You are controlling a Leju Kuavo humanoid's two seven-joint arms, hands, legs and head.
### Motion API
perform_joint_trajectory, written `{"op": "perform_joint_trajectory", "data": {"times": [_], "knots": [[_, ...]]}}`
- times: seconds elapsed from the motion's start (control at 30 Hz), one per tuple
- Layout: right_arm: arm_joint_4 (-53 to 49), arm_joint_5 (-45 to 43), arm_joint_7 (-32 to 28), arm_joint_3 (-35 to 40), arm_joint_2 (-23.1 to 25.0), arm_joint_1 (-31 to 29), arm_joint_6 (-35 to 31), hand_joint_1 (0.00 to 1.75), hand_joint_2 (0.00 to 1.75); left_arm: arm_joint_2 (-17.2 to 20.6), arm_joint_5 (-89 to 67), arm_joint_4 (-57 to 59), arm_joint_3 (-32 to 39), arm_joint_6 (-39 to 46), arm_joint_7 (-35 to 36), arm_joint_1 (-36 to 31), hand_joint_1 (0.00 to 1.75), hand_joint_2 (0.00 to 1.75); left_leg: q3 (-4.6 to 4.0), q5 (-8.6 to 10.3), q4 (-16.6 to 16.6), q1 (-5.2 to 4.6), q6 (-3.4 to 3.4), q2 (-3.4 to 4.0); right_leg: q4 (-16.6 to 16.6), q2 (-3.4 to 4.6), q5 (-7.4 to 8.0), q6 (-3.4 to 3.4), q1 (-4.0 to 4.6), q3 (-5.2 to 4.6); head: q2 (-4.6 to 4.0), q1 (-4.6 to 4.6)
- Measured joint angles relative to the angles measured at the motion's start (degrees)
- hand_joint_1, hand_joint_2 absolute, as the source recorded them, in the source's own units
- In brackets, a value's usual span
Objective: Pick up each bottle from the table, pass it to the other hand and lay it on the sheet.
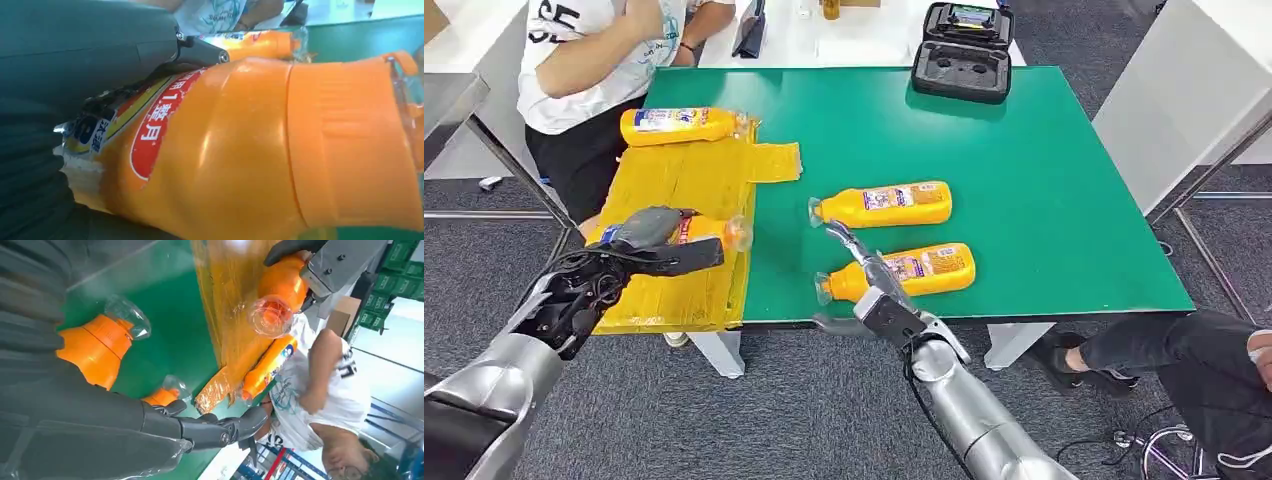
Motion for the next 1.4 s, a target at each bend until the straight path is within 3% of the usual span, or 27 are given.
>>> {"op": "perform_joint_trajectory", "data": {"times": [0.67, 1.4], "knots": [[-10.0, -2.4, 0.0, 0.0, 1.1, 2.3, -1.1, 0.0, 1.75, -1.9, -2.3, 4.0, -0.5, -0.1, 1.9, 0.8, 1.75, 1.75, 0.0, 0.0, 0.0, 0.0, 0.0, 0.0, 0.0, 0.0, 0.0, 0.0, 0.0, 0.0, 0.0, 0.02], [-8.5, -3.7, 0.1, 0.1, 2.6, 0.3, -1.3, 0.0, 1.75, -2.2, -5.0, 8.3, -0.5, -4.1, 2.9, 0.0, 1.69, 1.75, 0.02, 0.01, 0.0, 0.01, -0.02, 0.0, 0.0, 0.0, 0.0, 0.0, 0.01, 0.03, 0.0, 0.02]]}}
